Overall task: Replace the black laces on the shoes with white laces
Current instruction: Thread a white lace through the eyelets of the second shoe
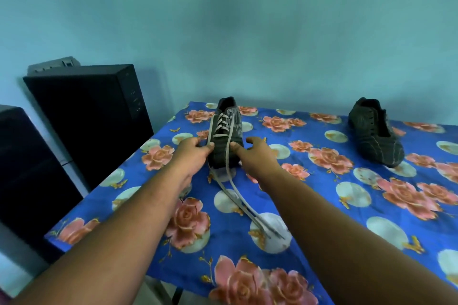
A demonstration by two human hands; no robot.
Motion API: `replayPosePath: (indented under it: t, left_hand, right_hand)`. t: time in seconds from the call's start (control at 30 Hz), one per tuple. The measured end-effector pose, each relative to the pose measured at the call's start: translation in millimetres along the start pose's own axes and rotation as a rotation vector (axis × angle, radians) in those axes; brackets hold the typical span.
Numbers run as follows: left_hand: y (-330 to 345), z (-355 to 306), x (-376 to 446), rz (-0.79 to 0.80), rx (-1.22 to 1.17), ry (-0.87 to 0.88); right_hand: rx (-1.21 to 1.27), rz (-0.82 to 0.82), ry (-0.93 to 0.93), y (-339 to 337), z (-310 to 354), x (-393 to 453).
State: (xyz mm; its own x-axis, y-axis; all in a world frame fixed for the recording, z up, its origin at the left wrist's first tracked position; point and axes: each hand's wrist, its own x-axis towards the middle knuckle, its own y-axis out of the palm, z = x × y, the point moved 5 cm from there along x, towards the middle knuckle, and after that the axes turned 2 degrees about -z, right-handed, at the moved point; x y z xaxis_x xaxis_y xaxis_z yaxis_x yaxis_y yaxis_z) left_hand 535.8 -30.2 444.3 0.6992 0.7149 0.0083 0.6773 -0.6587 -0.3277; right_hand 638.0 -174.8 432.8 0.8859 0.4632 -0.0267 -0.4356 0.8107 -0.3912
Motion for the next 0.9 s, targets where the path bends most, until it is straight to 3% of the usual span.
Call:
replayPosePath:
  t: [0.13,0.2,0.43,0.6,0.77,0.9]
  left_hand:
    - [6,-35,-13,-0.116,0.124,0.161]
    - [30,-53,-23,-0.1,0.145,0.237]
    - [162,-88,-60,0.131,0.085,0.294]
    - [258,-101,-74,0.327,-0.017,0.199]
    - [319,-108,-70,0.368,0.129,0.218]
    - [344,-113,-67,0.409,0.093,0.202]
  right_hand:
    - [0.125,-0.018,0.001,-29,-3,-9]
    - [0.064,-0.071,-0.056,-57,-6,-17]
    - [-0.076,-0.338,-0.084,-190,-56,-41]
    - [-0.146,-0.536,-0.02,-273,-98,-35]
    - [-0.135,-0.497,0.073,-305,-123,-20]
    - [-0.1,-0.44,0.09,-306,-130,-7]
